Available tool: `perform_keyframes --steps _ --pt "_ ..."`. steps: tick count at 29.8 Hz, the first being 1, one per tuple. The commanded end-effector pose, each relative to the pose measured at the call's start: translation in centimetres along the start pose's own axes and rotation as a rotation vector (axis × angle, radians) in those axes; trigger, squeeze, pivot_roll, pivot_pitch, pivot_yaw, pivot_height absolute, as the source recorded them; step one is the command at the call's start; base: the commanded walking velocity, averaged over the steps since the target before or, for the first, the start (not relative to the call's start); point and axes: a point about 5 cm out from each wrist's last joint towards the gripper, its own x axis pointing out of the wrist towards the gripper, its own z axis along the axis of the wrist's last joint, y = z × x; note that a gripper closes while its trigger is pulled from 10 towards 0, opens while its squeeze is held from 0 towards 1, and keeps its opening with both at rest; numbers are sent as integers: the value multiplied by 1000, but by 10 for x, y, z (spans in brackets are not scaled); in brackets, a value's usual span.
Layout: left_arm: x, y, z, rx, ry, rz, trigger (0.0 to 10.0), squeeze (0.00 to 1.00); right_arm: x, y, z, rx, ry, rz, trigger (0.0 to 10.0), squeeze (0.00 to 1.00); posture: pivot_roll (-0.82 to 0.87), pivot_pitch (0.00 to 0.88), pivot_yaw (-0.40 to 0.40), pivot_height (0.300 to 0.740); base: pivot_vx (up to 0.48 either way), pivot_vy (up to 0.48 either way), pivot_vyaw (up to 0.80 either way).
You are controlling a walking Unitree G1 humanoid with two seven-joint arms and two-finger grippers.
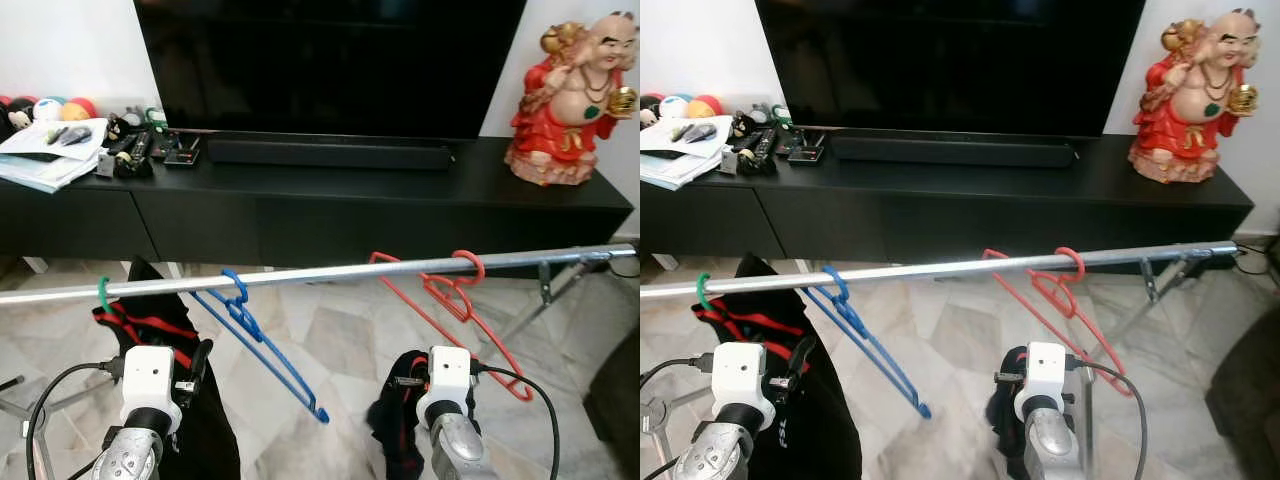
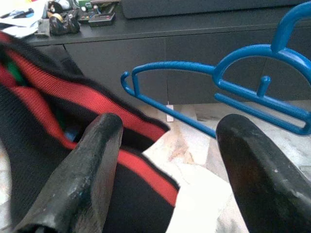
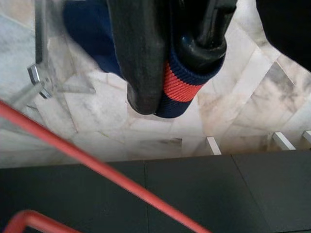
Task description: Hang hanger
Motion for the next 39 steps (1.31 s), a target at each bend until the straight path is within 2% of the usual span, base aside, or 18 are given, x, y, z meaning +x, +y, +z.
perform_keyframes --steps 1,4,18,23,32,36,39 --pt "-4 -4 -5 12 15 -19 10000 0 -1 -7 -2 1 3 -18 10000 0 25 47 -6 740 0 0 0" --pt "-4 -5 -4 21 13 -25 10000 0 -1 -7 -2 0 4 -12 10000 0 25 44 -5 740 0 0 0" --pt "-3 -7 -3 23 8 -30 10000 0 -4 0 -10 -12 35 38 10000 0 28 55 -8 740 0 -446 0" --pt "-2 -7 -3 8 13 -20 10000 0 -5 1 -13 -14 46 45 10000 0 29 62 -11 740 0 -126 0" --pt "10 -5 16 -17 -16 -1 10000 0 -7 5 -17 -18 63 65 10000 0 36 70 -10 740 0 0 0" --pt "17 -2 21 10 17 19 10000 0 -7 6 -18 -19 66 70 10000 0 37 72 -9 740 0 0 0" --pt "25 0 25 57 87 51 10000 0 -7 7 -18 -24 69 75 10000 0 39 75 -9 740 0 0 0"
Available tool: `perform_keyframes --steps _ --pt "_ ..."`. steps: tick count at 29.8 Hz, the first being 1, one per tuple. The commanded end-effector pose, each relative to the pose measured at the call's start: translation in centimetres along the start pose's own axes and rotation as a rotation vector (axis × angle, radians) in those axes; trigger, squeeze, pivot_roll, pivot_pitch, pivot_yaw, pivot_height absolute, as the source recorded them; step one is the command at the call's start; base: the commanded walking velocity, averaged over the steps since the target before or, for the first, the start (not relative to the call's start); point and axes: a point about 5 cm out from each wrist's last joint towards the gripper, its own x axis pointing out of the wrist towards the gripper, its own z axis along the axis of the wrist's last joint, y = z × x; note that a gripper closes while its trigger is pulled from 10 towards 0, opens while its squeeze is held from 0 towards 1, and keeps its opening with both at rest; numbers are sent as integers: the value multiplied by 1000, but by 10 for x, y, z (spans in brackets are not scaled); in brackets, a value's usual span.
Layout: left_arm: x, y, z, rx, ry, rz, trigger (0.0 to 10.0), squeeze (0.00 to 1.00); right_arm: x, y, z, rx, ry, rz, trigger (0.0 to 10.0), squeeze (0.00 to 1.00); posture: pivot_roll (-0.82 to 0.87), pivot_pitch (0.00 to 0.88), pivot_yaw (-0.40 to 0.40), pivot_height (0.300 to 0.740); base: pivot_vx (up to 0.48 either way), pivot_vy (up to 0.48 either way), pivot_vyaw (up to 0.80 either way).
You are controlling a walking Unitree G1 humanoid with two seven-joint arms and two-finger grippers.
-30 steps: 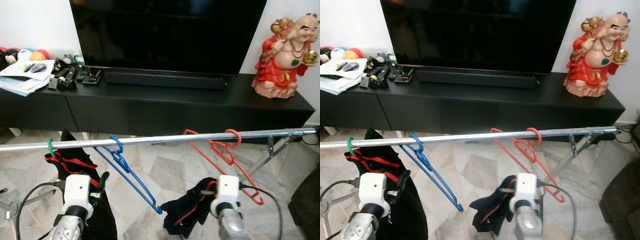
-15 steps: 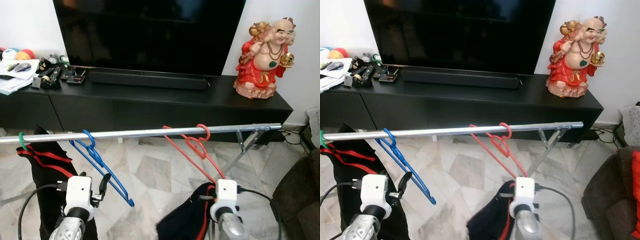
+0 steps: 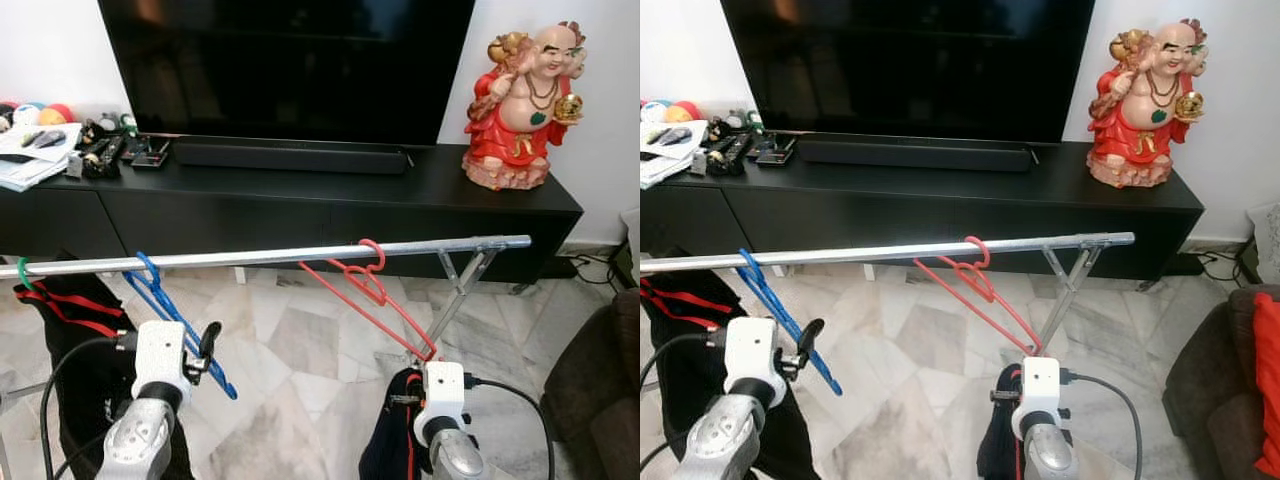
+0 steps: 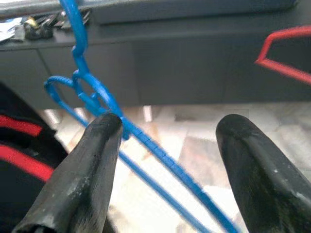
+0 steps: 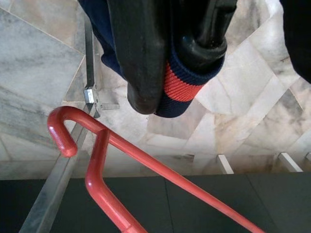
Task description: Hang hanger
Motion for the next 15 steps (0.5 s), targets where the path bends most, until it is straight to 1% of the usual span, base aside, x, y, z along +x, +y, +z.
perform_keyframes --steps 1,3,5,6,7,9,10,12,13,15 --pt "2 5 3 24 28 29 10000 0 2 3 3 -9 -6 11 10000 0 39 75 -9 740 0 0 0" --pt "11 9 0 18 169 83 10000 0 2 3 3 -17 -4 15 10000 0 39 79 -9 740 0 0 0" --pt "11 10 -1 18 184 89 10000 0 2 3 3 -17 -4 15 10000 0 39 79 -9 740 0 0 0" --pt "15 11 0 -22 219 112 10000 0 2 3 3 -18 -4 16 10000 0 37 81 -10 740 0 0 0" --pt "17 11 2 -35 226 111 10000 0 2 3 3 -19 -4 16 10000 0 41 81 -10 740 0 0 0" --pt "19 10 3 -44 231 107 10000 0 2 3 3 -20 -4 16 10000 0 41 81 -10 740 0 0 0" --pt "21 9 3 -45 249 110 10000 0 3 3 4 -21 -4 17 10000 0 42 83 -11 740 0 0 0" --pt "24 8 0 -76 277 132 10000 0 3 3 4 -25 -2 19 10000 0 38 85 -12 740 0 0 0" --pt "27 8 -1 -110 288 152 10000 0 3 4 4 -27 -3 20 10000 0 32 88 -16 740 0 0 0" --pt "30 5 1 -152 290 158 10000 0 3 3 4 -30 -3 21 10000 0 32 89 -19 740 0 0 0"
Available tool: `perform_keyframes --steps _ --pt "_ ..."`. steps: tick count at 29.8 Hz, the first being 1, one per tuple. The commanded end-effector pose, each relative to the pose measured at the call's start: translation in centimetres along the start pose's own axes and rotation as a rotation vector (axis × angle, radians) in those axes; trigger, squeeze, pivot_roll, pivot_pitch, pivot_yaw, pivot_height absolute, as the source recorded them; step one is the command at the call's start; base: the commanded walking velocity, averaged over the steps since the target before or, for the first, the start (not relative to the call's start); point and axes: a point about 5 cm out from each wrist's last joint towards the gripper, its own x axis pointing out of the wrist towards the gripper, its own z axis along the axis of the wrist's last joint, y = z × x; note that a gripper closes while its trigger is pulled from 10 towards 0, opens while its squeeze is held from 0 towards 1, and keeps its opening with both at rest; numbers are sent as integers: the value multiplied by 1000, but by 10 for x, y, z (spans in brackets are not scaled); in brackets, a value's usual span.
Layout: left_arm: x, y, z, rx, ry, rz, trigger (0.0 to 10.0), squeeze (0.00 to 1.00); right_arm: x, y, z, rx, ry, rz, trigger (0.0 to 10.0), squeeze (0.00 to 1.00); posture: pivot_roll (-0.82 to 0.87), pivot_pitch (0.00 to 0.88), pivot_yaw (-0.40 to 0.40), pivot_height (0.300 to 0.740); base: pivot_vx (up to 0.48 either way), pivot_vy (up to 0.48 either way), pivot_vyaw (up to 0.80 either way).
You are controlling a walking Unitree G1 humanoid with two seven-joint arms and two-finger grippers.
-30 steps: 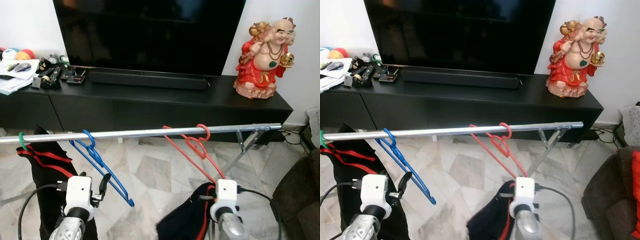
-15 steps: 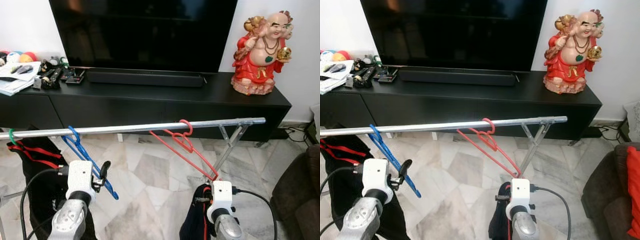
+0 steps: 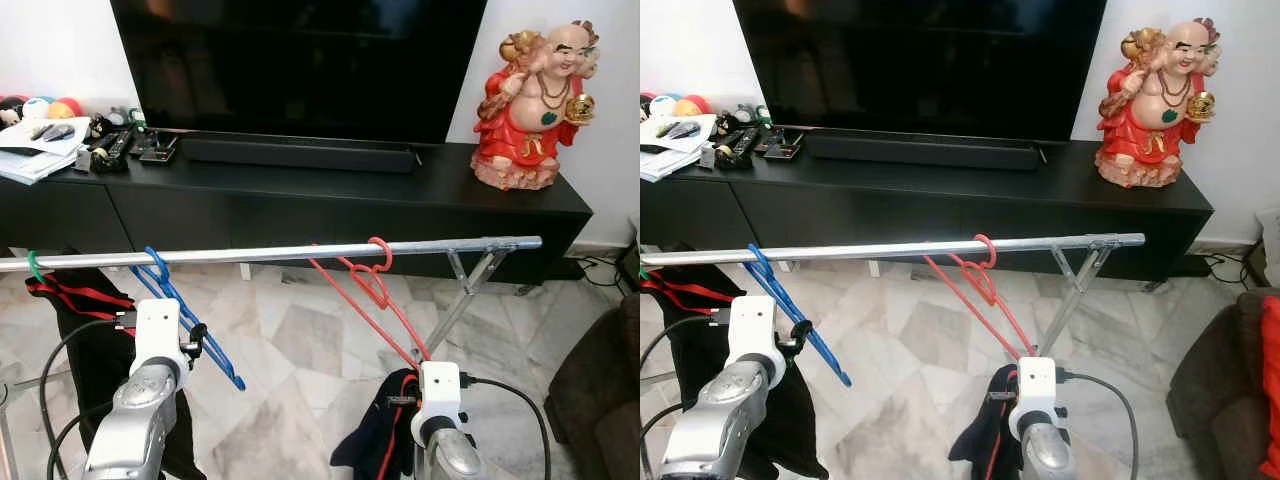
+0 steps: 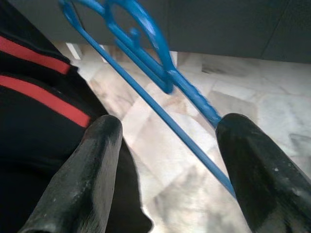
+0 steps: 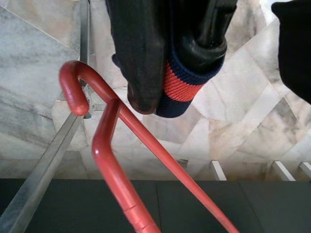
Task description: Hang hanger
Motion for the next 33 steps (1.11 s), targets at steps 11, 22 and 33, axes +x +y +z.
perform_keyframes --steps 11,22,33 --pt "2 -9 24 -107 -22 -2 10000 0 2 0 5 -24 -8 16 10000 0 33 91 -27 740 0 0 0" --pt "14 2 14 -93 15 69 10000 0 3 5 5 -26 -6 29 10000 0 29 88 -28 740 0 0 0" --pt "37 4 12 -89 -43 3 10000 0 3 4 5 -29 -4 27 10000 0 12 81 -29 740 0 0 0"
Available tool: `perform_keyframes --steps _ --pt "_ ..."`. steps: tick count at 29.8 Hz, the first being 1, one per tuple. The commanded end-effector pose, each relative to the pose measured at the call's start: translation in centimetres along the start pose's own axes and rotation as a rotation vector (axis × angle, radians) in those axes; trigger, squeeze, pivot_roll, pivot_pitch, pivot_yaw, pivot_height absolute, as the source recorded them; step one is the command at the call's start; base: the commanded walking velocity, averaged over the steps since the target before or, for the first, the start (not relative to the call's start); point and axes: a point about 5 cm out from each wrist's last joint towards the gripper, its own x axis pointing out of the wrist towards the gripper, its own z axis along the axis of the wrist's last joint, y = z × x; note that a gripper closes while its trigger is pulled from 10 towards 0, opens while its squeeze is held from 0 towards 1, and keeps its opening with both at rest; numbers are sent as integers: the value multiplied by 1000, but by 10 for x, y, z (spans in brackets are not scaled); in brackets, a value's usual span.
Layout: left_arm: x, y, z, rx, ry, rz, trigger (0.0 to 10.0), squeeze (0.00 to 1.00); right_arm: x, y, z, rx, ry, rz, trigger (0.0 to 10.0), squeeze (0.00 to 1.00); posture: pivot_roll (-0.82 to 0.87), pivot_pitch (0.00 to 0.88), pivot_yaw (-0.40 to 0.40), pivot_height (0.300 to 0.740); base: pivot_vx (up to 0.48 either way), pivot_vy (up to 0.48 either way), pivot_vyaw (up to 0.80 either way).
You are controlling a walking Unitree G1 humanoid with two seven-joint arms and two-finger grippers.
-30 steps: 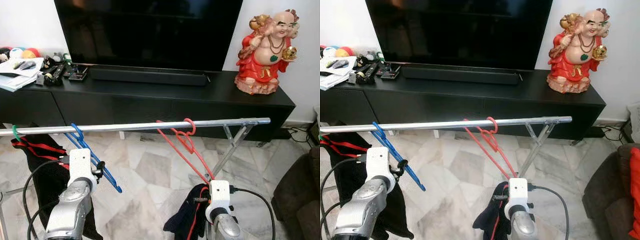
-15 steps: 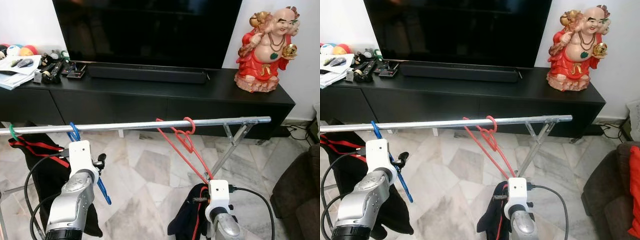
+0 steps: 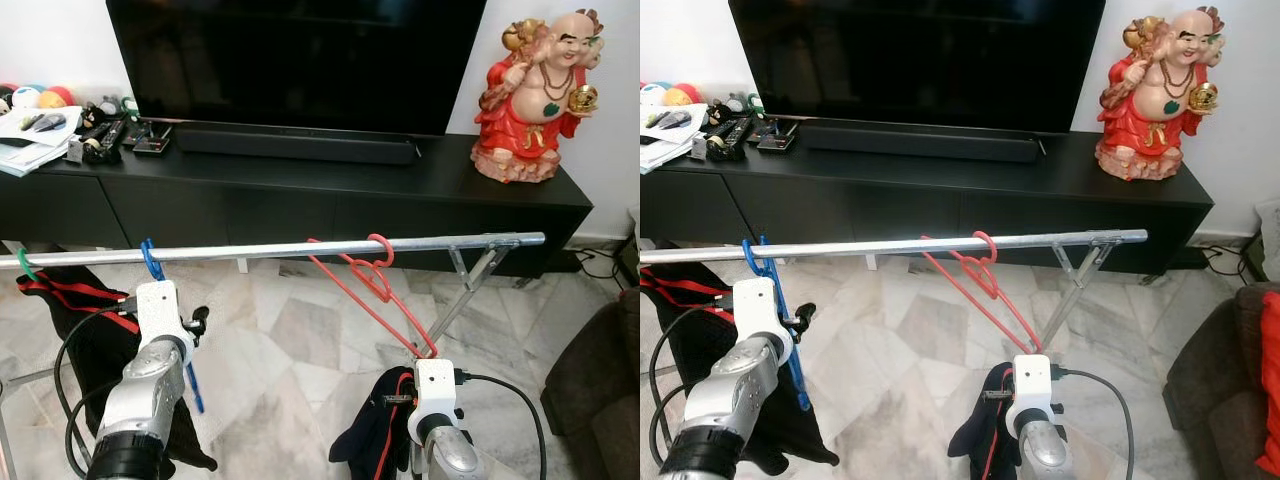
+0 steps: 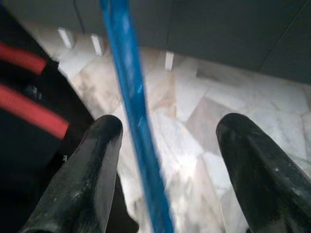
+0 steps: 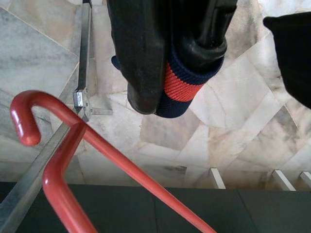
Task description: Hang hanger
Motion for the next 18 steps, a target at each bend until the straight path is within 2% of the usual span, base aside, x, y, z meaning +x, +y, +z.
perform_keyframes --steps 1,6,7,8,9,18 --pt "5 2 0 4 -15 -7 10000 0 2 1 4 -9 -6 5 10000 0 10 81 -29 740 0 0 0" --pt "13 8 -3 24 -17 3 9765 0 2 1 4 -10 -9 5 10000 0 -3 81 -27 740 0 0 0" --pt "14 9 -4 23 -16 3 8588 0 2 1 4 -11 -9 5 10000 0 -4 81 -27 740 0 0 0" --pt "16 12 -6 29 -8 16 3490 0 2 0 4 -12 -10 4 10000 0 -7 80 -27 740 0 0 0" --pt "16 13 -6 26 -14 16 0 0 2 0 3 -13 -9 2 10000 0 -7 81 -27 740 0 0 0" --pt "21 12 -4 -2 -60 18 0 0 0 0 0 -19 -2 1 10000 0 -4 82 -32 740 0 0 0"
